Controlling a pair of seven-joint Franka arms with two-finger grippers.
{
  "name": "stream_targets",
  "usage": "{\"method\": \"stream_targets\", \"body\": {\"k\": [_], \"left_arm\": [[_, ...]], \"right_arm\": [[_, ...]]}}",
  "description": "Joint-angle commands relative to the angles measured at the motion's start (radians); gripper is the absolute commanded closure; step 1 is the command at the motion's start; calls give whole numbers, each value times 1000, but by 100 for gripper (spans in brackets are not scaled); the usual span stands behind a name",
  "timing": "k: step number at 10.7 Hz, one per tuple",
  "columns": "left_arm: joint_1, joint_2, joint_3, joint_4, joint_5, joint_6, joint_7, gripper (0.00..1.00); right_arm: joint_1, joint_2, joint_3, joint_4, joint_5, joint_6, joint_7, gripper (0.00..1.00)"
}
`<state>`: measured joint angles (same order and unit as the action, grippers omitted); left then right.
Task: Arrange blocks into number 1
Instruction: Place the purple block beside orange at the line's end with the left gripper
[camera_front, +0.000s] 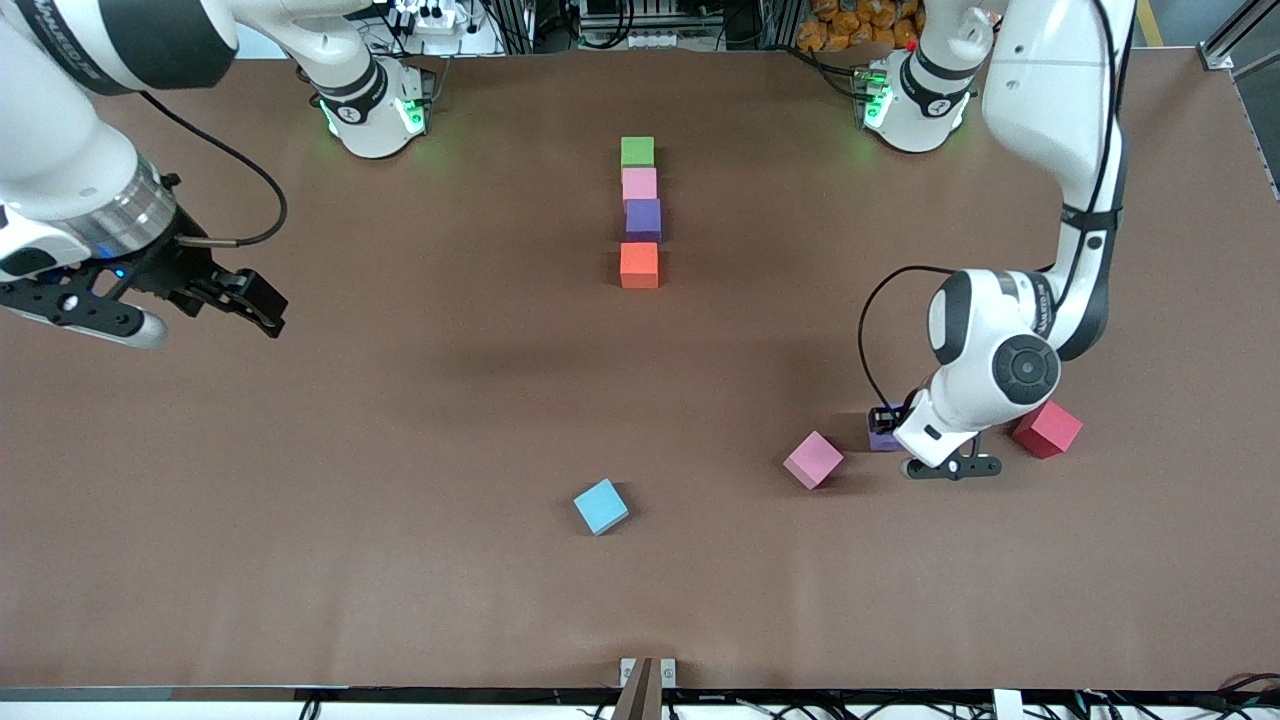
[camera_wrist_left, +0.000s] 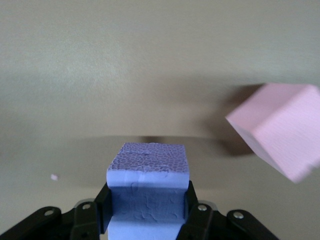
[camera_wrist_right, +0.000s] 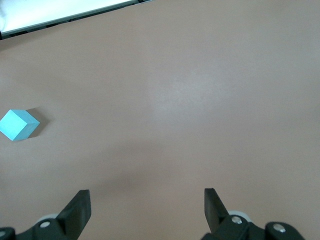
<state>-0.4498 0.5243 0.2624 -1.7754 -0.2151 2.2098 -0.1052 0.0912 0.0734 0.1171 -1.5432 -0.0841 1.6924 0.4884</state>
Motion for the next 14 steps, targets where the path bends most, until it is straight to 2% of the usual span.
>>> {"method": "stream_targets", "body": {"k": [1, 3, 7, 10, 14], "left_arm": [[-41, -166, 5, -42, 45, -129, -10, 100], [-134, -190, 0, -30, 42, -159, -89, 100], [-347, -152, -2, 28, -15, -157, -347, 100], [-496, -78, -2, 57, -78, -150, -468, 100], [-599, 25, -2, 62, -84, -66, -536, 100]], "right_arm": [[12, 22, -51, 77, 41, -86, -69, 0], [6, 20, -86, 89, 53, -115, -160, 0], [-33, 25, -86, 110, 55, -146, -293, 0], [-37, 25, -86, 117, 49, -149, -320, 0], [-51, 25, -86, 117, 53, -148, -327, 0]]}}
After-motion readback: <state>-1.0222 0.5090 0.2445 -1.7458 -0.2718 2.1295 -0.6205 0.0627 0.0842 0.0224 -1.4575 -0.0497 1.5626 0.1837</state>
